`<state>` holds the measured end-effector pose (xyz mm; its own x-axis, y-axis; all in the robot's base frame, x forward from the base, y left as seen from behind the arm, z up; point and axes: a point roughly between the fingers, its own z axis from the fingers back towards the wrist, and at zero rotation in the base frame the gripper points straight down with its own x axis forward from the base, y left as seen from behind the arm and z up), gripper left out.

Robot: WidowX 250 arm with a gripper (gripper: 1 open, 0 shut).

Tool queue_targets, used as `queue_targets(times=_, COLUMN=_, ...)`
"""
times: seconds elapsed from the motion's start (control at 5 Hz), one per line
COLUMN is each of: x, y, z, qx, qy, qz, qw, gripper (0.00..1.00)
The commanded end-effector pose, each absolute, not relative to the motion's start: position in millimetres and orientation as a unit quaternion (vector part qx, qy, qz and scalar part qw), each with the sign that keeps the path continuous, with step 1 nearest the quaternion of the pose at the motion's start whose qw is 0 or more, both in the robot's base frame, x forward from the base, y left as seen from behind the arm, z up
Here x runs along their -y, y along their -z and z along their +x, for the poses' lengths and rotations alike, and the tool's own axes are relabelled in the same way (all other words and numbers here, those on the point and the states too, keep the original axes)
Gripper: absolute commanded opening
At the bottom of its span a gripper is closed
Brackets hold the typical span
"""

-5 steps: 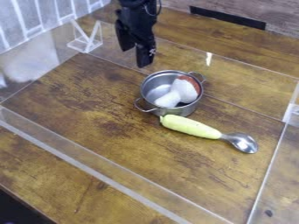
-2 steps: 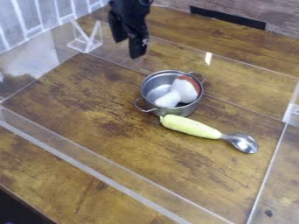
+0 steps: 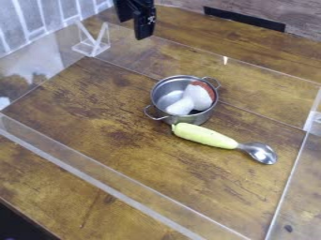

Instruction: Put the mushroom in the silver pot

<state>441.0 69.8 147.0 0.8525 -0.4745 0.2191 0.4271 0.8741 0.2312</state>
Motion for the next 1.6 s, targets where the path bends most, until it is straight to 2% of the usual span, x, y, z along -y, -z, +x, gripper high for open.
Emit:
queue_targets(times=0.0, x=-78.2, y=-173.1, z=442.3, qx=0.179, qy=0.233, qz=0.096, qw=0.951, gripper=1.0)
queue_targets(times=0.2, x=-82.5, y=-158.5, z=445.8, qx=0.18, qy=0.226, qz=0.084, qw=0.954, gripper=1.0)
queue_targets(times=0.6, x=-58.9, y=-127.8, z=440.5, qx=0.186, qy=0.3, qz=0.04, qw=0.935, gripper=1.0)
queue_targets(times=1.0, x=-68.8, y=-157.4, z=447.1, qx=0.184, qy=0.314, qz=0.046, qw=0.93, gripper=1.0)
queue_targets(times=1.4, x=-50.9, y=-136.9, z=448.3, qx=0.186, qy=0.321, qz=0.019, qw=0.928, gripper=1.0)
